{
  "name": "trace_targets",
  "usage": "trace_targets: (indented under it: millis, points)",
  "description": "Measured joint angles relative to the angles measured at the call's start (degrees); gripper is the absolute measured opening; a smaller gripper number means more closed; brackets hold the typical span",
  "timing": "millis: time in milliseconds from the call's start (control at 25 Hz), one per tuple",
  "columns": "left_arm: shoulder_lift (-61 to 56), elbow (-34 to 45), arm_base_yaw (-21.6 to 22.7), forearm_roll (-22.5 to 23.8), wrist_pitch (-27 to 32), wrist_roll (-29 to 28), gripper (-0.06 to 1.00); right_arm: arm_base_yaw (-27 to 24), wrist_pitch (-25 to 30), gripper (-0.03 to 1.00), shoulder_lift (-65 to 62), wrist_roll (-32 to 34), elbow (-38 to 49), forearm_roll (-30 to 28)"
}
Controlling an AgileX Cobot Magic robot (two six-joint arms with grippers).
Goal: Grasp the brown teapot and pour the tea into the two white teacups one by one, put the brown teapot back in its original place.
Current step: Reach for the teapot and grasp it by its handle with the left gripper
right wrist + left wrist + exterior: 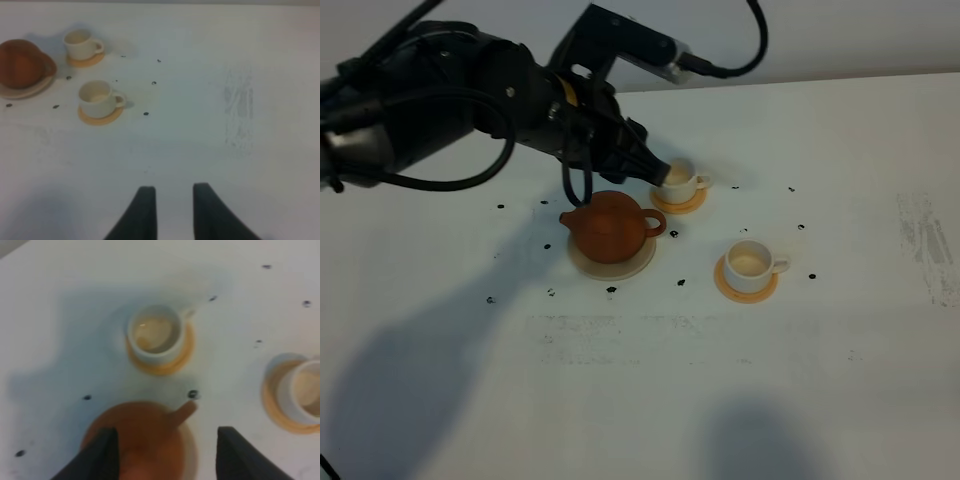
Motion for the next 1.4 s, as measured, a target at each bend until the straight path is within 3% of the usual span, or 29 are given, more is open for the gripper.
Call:
trace_targets:
  millis: [360,800,1400]
  points:
    - [4.9,-0.6,-0.6,-0.5,-1.9,-0.5,0.44,0.0,0.0,0.20,0.0,0.1,0.0,0.0]
    - [12.2,-7.1,-0.6,-0.4,-2.3,-1.8,0.44,0.0,-0.1,0.20,0.0,0.1,0.0,0.1]
    - [16.1,-7.4,-1.6,-2.5,-4.6,-2.3,0.44,0.0,-0.1,0.20,0.0,0.1,0.0,0.1]
